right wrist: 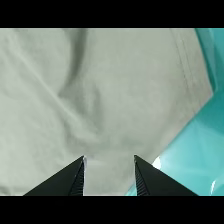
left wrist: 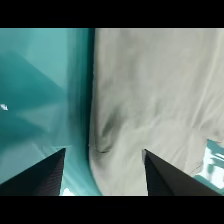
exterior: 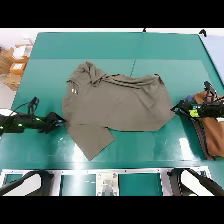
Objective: Fold the shirts.
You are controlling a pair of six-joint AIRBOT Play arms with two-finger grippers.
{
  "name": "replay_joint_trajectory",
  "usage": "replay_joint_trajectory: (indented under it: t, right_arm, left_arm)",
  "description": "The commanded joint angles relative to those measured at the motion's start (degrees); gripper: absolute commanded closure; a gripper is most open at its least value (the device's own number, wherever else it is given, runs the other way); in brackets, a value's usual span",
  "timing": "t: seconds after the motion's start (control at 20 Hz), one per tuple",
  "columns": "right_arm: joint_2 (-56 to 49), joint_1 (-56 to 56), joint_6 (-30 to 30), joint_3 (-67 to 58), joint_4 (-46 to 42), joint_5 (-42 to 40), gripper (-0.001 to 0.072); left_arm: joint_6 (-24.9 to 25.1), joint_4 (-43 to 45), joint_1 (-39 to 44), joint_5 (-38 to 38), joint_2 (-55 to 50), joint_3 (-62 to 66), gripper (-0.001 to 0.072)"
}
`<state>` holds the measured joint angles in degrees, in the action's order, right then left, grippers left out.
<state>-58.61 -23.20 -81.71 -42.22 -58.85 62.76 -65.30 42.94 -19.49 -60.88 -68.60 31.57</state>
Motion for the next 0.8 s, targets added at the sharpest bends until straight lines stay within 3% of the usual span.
replay_joint_trajectory:
  t: [0.0,0.1,0.2,0.4,0.5,0.65,0.75]
  right_arm:
    - [0.3,-0.4,-0.4,0.4,1.9,0.4,0.0361]
    - [0.3,-0.4,-0.4,0.4,3.2,0.7,0.0361]
    - [0.3,-0.5,-0.3,0.4,3.2,2.1,0.036]
    - [0.3,-3.2,-0.3,0.4,3.2,7.7,0.0359]
    - [0.3,-4.5,-0.4,0.4,3.0,10.4,0.0358]
    - [0.3,-4.7,-1.6,2.4,2.3,12.3,0.0356]
    - [0.3,-4.5,-2.7,7.4,2.8,12.2,0.026]
  left_arm:
    - [4.4,-7.1,4.2,4.5,-3.1,-2.7,0.0154]
    - [4.7,-9.6,8.0,6.7,-4.7,-2.4,0.0332]
    - [5.8,-9.0,7.7,3.7,-4.4,-0.3,0.0684]
    - [1.6,-0.5,-0.7,-7.2,-4.3,9.3,0.0684]
    - [-0.8,5.7,-3.8,-8.8,-4.3,12.4,0.0684]
    - [-0.6,6.6,-4.9,-8.7,-4.3,12.7,0.0683]
    - [-0.6,5.9,-4.9,-8.8,-4.3,12.7,0.0683]
